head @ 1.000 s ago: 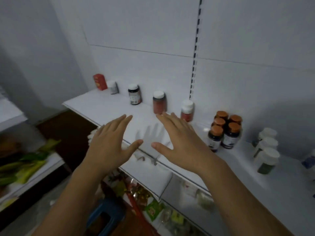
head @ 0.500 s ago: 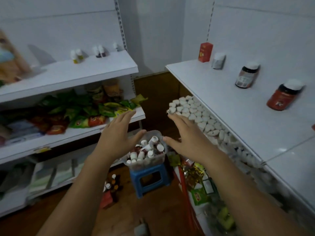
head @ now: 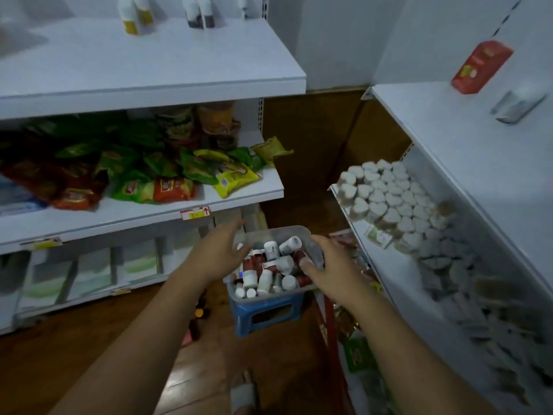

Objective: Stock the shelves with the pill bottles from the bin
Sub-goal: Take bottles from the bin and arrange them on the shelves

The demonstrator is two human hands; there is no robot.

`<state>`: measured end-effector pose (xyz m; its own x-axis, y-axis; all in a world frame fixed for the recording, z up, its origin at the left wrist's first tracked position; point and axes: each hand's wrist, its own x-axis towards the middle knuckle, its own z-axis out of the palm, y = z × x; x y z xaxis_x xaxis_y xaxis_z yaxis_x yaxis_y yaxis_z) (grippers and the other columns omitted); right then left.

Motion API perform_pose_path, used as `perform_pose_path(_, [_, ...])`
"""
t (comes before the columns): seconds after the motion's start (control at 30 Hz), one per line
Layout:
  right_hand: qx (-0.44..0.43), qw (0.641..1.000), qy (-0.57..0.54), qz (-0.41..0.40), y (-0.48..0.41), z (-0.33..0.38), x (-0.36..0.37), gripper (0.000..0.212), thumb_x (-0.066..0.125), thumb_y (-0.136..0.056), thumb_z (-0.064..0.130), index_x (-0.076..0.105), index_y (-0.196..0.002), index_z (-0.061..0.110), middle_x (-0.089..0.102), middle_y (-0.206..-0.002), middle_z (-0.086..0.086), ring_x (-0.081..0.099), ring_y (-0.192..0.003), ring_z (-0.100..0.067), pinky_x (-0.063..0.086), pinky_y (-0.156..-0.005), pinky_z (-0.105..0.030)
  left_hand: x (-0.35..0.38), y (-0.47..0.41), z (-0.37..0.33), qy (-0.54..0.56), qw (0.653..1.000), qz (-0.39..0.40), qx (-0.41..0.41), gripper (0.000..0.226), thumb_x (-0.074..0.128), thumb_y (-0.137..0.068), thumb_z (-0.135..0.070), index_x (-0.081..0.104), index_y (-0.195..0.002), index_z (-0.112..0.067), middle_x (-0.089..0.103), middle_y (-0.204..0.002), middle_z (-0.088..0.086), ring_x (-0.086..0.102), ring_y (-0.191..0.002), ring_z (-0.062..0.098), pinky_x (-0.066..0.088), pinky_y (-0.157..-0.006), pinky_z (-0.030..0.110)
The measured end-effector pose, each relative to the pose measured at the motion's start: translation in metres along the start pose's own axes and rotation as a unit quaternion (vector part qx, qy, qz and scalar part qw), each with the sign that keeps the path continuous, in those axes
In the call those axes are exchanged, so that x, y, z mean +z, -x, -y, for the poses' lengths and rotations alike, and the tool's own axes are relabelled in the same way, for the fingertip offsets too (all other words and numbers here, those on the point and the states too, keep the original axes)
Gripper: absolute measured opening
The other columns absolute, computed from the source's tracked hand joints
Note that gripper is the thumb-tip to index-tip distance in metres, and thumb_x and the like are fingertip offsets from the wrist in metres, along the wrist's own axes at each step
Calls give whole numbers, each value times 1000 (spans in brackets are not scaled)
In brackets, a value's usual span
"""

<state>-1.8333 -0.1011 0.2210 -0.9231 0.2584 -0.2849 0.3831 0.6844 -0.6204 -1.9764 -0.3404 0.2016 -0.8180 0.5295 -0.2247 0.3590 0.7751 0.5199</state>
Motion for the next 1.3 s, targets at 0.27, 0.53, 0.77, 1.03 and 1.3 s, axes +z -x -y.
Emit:
perform_pose_path(0.27, [52,995,31,85,-111,-59,88,55,67,-98,40,48,-147,25,57,-137,-3,61,-118,-27,54,-96,-47,127,-83,82,73,983,131,-106,59,66,-101,-32,47,-153,-13,63,-141,16,63,-122,31,50,-96,33])
perform_pose_path(0.53, [113,985,77,102,-191,-129,178,65,78,-83,33,53,-142,24,55,-139,-11,58,-123,-37,53,-98,-53,224,-142,134,66,976,150,-141,90,66,-67,-65,53,-136,-8,67,-119,19,61,-114,38,55,-92,46])
perform_pose_path(0.77, [119,983,99,94,-223,-159,212,66,83,-83,31,55,-142,20,59,-134,-14,57,-122,-39,53,-99,-49,255,-156,143,77,977,96,-176,67,56,-71,-66,47,-124,-25,66,-111,19,64,-99,38,54,-78,42])
perform_pose_path(1.03, [130,989,-60,34,-208,-127,186,50,89,-76,39,65,-116,21,62,-108,0,62,-96,-23,57,-82,-43,203,-144,111,206,962,21,-179,73,83,-85,-26,50,-150,-19,66,-123,7,60,-122,29,53,-101,40])
perform_pose_path(1.3, [99,934,-328,-104,-134,-58,56,40,81,-82,15,71,-115,35,76,-107,7,72,-100,-11,62,-87,-40,89,-103,44,461,875,-40,-142,42,85,-88,-29,64,-124,-27,69,-119,0,71,-106,15,60,-80,26])
